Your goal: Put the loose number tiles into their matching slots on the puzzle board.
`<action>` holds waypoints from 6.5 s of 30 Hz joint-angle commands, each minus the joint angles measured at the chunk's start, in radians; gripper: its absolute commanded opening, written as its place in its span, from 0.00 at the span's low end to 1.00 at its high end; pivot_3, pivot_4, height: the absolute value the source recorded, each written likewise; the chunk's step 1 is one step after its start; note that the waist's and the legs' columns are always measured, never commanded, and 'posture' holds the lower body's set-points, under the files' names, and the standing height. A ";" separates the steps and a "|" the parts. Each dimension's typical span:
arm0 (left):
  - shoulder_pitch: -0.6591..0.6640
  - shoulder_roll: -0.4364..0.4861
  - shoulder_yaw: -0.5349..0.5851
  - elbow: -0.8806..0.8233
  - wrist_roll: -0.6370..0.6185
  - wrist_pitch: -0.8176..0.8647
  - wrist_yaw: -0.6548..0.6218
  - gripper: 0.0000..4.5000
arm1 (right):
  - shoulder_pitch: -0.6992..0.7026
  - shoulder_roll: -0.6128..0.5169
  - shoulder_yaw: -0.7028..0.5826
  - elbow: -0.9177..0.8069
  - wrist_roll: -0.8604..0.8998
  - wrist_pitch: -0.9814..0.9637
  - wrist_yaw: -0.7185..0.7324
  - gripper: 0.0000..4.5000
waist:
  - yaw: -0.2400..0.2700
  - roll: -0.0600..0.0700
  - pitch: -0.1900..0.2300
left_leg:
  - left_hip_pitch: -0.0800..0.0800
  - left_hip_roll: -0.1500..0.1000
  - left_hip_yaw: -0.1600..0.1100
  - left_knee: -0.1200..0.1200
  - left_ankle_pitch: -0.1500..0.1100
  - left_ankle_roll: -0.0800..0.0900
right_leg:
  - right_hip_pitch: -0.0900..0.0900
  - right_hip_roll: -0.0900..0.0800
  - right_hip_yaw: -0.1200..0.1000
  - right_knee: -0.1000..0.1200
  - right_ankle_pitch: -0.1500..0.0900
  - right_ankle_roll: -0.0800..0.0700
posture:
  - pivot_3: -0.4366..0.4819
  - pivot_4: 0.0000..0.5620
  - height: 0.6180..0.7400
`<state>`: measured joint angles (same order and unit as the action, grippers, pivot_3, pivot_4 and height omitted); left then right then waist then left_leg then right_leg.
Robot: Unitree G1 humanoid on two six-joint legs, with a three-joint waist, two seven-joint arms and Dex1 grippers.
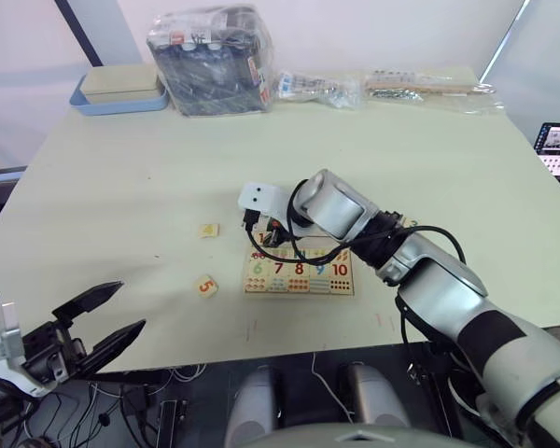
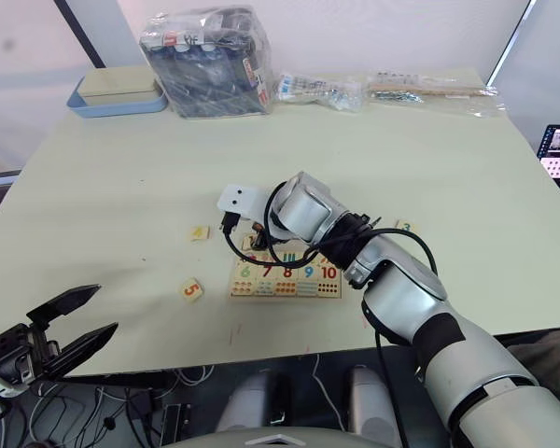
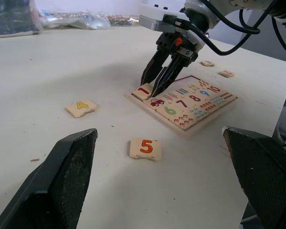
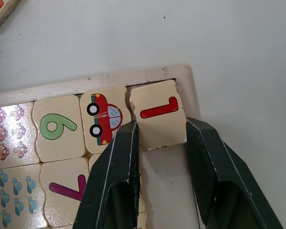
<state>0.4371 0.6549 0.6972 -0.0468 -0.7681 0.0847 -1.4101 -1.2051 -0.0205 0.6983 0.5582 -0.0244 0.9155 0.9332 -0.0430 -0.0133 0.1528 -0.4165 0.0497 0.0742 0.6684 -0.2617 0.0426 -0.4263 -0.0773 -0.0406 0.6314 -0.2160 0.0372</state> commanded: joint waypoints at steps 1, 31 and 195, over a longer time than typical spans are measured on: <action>0.003 -0.002 0.002 -0.008 -0.001 -0.010 0.000 1.00 | -0.038 0.006 -0.025 0.005 -0.010 -0.001 0.020 0.19 | 0.000 0.000 0.000 | 0.000 0.000 0.000 0.000 0.000 0.000 | 0.000 0.000 0.000 0.000 0.000 0.000 | 0.48 0.27 1.00; 0.016 -0.021 -0.016 -0.027 0.001 -0.015 0.015 1.00 | -0.083 0.051 -0.020 0.076 -0.060 0.015 0.082 0.19 | -0.001 0.000 0.000 | -0.002 0.000 0.001 -0.002 -0.001 -0.001 | -0.003 -0.001 -0.001 0.000 0.000 0.000 | 0.48 0.27 1.00; -0.006 -0.047 -0.036 -0.042 0.007 -0.034 0.050 1.00 | 0.246 0.020 -0.233 0.033 -0.054 -0.402 0.092 0.00 | 0.000 -0.004 -0.002 | 0.001 0.000 0.002 0.000 0.003 0.002 | -0.003 0.004 0.001 0.006 0.000 -0.001 | 0.48 0.27 1.00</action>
<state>0.4229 0.6104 0.6574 -0.0626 -0.7496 0.0601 -1.3597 -0.9657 -0.0046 0.4542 0.5881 -0.0720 0.5009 1.0377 -0.0429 -0.0174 0.1507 -0.4159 0.0499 0.0757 0.6688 -0.2589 0.0445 -0.4295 -0.0737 -0.0397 0.6377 -0.2165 0.0365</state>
